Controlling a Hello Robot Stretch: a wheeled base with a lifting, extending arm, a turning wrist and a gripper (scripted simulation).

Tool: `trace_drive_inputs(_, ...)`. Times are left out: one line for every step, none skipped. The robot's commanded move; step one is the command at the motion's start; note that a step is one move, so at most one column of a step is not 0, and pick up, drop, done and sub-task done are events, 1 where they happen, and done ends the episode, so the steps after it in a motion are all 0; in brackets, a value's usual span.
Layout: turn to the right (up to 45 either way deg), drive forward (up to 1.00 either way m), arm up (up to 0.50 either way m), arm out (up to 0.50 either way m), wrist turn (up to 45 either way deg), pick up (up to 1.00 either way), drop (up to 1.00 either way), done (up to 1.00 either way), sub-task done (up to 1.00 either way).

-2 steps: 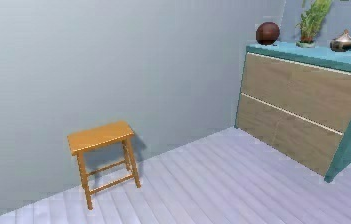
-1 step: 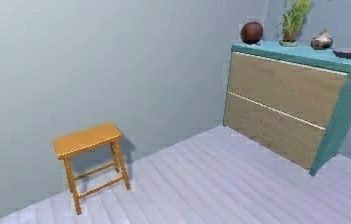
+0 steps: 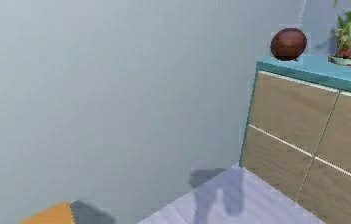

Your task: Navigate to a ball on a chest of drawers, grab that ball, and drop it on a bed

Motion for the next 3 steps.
trace_drive_inputs(45.0, 0.00, 0.00, 0.00, 0.0, 0.00, 0.00, 0.00, 0.00)
trace_drive_inputs(18.0, 0.00, 0.00, 0.00, 0.0, 0.00, 0.00, 0.00, 0.00)
trace_drive_inputs(3.0, 0.00, 0.00, 0.00, 0.0, 0.00, 0.00, 0.00, 0.00)
